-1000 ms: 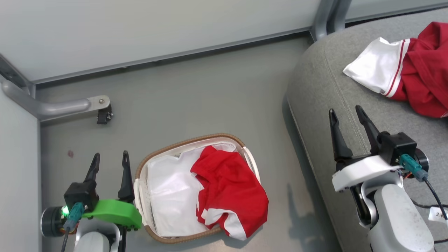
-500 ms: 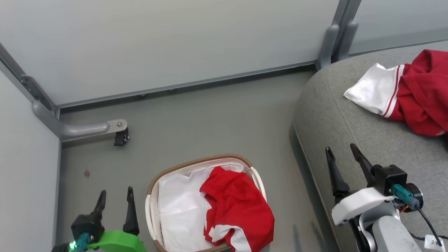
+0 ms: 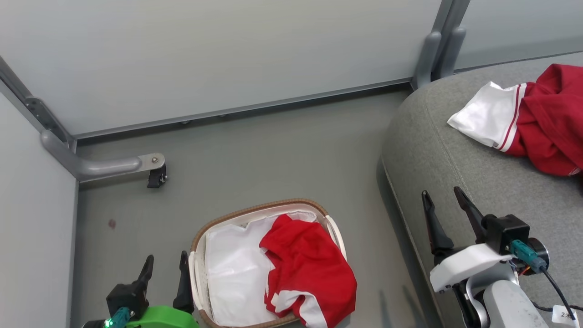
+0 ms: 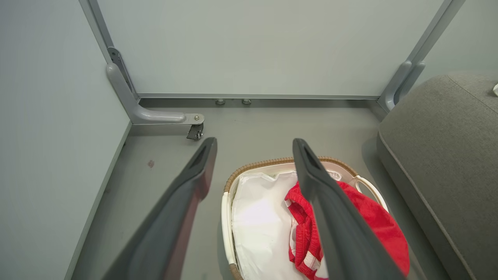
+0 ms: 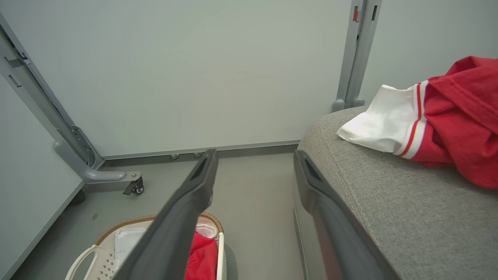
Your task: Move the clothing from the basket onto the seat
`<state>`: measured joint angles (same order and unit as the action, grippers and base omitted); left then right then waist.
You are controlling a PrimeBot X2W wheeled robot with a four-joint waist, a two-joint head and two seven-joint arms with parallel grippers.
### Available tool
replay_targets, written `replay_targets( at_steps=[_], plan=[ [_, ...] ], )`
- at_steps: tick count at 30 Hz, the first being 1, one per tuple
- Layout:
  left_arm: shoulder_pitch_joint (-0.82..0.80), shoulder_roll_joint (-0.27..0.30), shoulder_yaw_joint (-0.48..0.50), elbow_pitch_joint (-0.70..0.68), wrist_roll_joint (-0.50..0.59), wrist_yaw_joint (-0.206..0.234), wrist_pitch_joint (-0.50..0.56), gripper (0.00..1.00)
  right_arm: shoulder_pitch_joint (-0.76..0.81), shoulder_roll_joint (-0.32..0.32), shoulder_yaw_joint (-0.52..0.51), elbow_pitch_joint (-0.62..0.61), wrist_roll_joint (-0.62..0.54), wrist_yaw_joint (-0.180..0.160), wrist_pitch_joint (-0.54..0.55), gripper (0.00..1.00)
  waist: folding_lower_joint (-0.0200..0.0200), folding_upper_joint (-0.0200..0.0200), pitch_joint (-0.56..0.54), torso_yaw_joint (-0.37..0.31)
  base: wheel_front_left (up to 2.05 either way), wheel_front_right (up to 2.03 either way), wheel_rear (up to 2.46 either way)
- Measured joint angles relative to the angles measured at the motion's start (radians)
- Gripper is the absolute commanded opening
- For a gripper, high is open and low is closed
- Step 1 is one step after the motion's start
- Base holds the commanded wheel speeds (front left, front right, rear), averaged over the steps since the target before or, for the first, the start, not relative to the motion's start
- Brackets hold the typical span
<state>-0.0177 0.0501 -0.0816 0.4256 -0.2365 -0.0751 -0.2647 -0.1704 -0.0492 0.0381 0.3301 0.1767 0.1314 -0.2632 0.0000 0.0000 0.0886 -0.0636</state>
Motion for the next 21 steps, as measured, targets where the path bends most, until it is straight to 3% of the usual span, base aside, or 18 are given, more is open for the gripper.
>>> replay_targets(
  at_steps=[8, 17, 21],
  plan=[
    [-0.106, 0.0, -0.054, 0.039, 0.004, -0.039, 0.0, 1.0, -0.077, 0.0, 0.012, -0.04, 0.007, 0.0, 0.0, 1.0, 0.0, 0.0, 0.092, -0.012, 0.0, 0.0, 0.0],
    [-0.242, 0.002, -0.123, 0.109, 0.021, -0.053, 0.0, 1.0, -0.185, 0.0, 0.047, -0.088, 0.021, 0.0, 0.0, 1.0, 0.0, 0.0, 0.231, -0.044, 0.0, 0.0, 0.0],
    [-0.297, 0.03, -0.198, 0.124, -0.012, -0.053, 0.0, 1.0, -0.232, 0.0, 0.064, -0.112, 0.035, 0.0, 0.0, 1.0, 0.0, 0.0, 0.299, -0.067, 0.0, 0.0, 0.0]
  ],
)
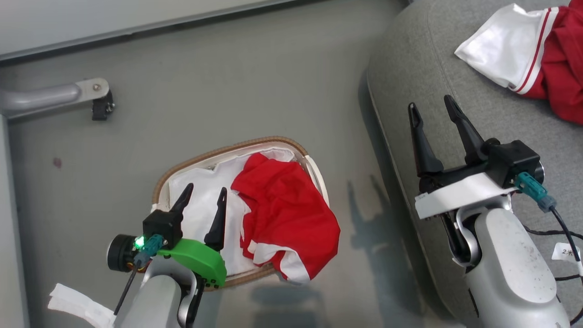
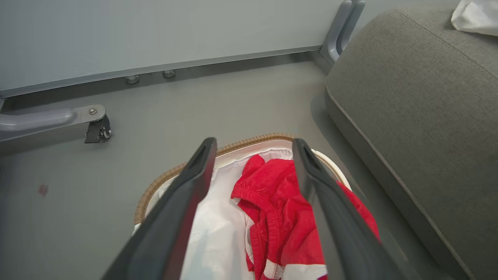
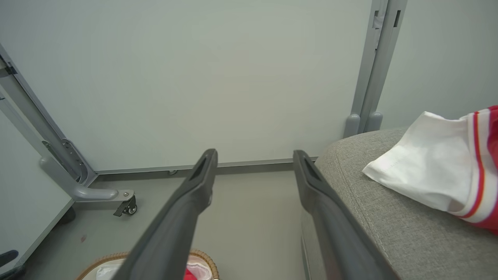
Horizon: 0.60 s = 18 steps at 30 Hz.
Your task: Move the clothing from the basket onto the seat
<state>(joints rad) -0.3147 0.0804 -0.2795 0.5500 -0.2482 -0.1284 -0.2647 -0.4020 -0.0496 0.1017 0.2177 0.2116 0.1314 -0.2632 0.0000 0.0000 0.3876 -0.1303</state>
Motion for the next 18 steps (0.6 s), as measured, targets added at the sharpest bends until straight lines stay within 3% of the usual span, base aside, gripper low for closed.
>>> replay_targets(
  at_steps=[18],
  plan=[
    [-0.204, 0.111, -0.328, 0.185, -0.219, 0.0, 0.0, 1.0, -0.117, 0.0, 0.072, -0.091, 0.057, 0.0, 0.0, 1.0, 0.0001, 0.0, 0.246, -0.12, 0.0, 0.0, 0.0]
  ],
)
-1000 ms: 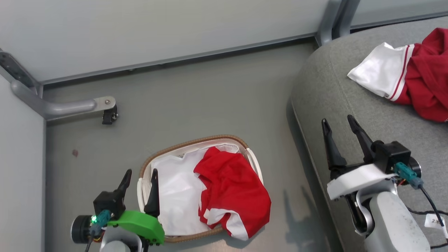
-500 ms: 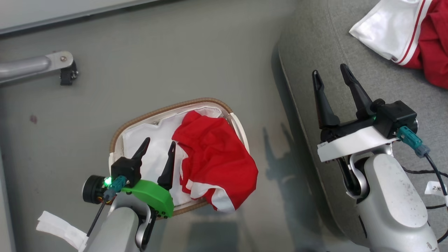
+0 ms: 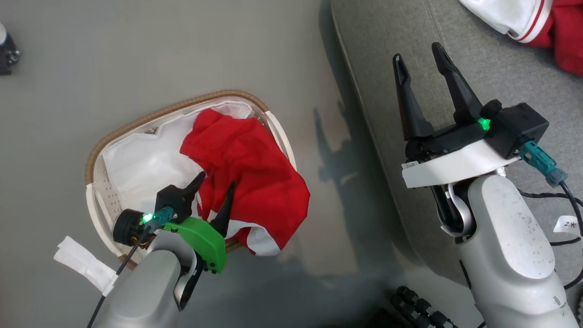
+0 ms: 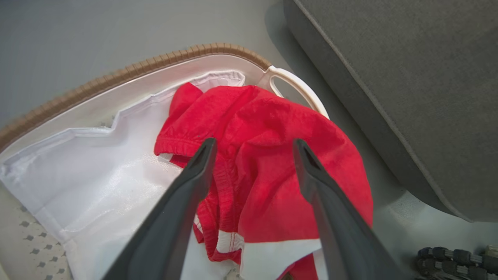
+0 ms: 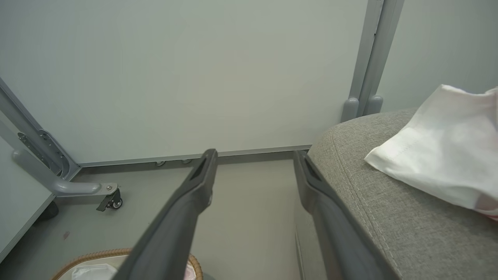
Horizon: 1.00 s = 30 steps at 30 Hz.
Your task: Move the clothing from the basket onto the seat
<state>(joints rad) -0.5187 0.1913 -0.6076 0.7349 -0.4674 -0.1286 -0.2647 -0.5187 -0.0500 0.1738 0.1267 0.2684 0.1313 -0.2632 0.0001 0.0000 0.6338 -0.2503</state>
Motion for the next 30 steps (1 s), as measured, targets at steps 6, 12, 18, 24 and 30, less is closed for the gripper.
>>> replay_targets(
  at_steps=[6, 12, 18, 24, 30],
  plan=[
    [-0.066, 0.024, -0.132, 0.089, -0.14, 0.0, 0.029, 1.0, -0.016, 0.0, 0.018, -0.028, 0.014, 0.0, 0.0, 1.0, 0.0, 0.0, 0.058, -0.041, 0.0, 0.0, 0.0],
    [-0.134, 0.059, -0.264, 0.118, -0.268, 0.0, 0.129, 1.0, -0.033, 0.0, 0.032, -0.055, 0.023, 0.0, 0.0, 1.0, 0.0, 0.0, 0.111, -0.075, 0.0, 0.0, 0.0],
    [-0.188, 0.096, -0.354, 0.133, -0.375, 0.0, 0.203, 1.0, -0.047, 0.0, 0.04, -0.076, 0.031, 0.0, 0.0, 1.0, 0.0, 0.0, 0.154, -0.104, 0.0, 0.0, 0.0],
    [-0.223, 0.119, -0.421, 0.155, -0.459, 0.0, 0.265, 1.0, -0.06, 0.0, 0.05, -0.09, 0.042, 0.0, 0.0, 1.0, 0.0, 0.0, 0.188, -0.121, 0.0, 0.0, 0.0],
    [-0.283, 0.142, -0.486, 0.212, -0.446, 0.0, 0.249, 1.0, -0.073, 0.0, 0.056, -0.109, 0.055, 0.0, 0.0, 1.0, 0.0001, 0.0, 0.218, -0.13, 0.0, 0.0, 0.0]
  ],
)
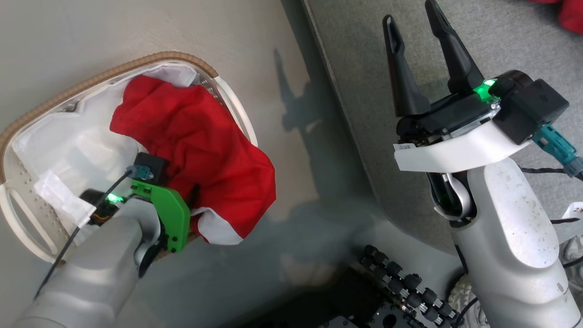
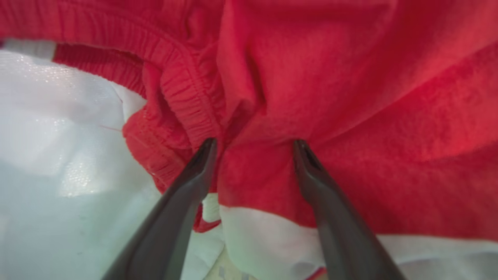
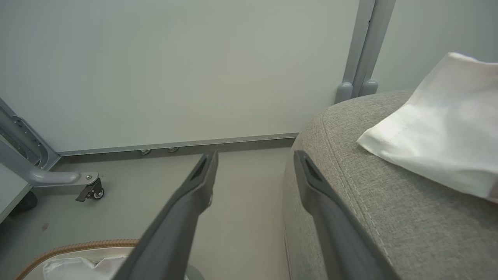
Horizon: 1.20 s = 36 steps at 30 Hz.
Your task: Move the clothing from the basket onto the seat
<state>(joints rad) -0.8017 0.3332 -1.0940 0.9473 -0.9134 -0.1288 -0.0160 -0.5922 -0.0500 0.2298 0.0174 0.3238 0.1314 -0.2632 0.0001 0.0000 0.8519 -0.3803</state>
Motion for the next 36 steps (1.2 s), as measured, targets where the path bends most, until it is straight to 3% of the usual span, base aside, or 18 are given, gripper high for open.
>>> replay_targets(
  at_steps=[18, 19, 20, 36],
  plan=[
    [-0.102, -0.065, -0.122, 0.124, 0.016, 0.0, -0.091, 1.0, -0.015, 0.0, -0.016, -0.039, -0.002, 0.0, 0.0, 1.0, 0.0, 0.0, 0.069, 0.03, 0.0, 0.0, 0.0],
    [-0.102, -0.066, -0.127, 0.123, 0.012, 0.0, -0.091, 0.57, -0.015, 0.0, -0.016, -0.039, -0.002, 0.0, 0.0, 1.0, 0.0, 0.0, 0.07, 0.031, 0.0, 0.0, 0.0],
    [-0.102, -0.066, -0.132, 0.121, 0.006, 0.0, -0.09, 0.0, -0.016, 0.0, -0.016, -0.039, -0.002, 0.0, 0.0, 1.0, 0.0, 0.0, 0.07, 0.031, 0.0, 0.0, 0.0],
    [-0.009, -0.077, -0.152, 0.103, -0.117, 0.0, -0.201, 0.0, 0.002, 0.0, -0.025, 0.065, -0.012, 0.0, 0.0, 1.0, 0.0, 0.0, -0.045, 0.028, 0.0, 0.0, 0.0]
  ],
)
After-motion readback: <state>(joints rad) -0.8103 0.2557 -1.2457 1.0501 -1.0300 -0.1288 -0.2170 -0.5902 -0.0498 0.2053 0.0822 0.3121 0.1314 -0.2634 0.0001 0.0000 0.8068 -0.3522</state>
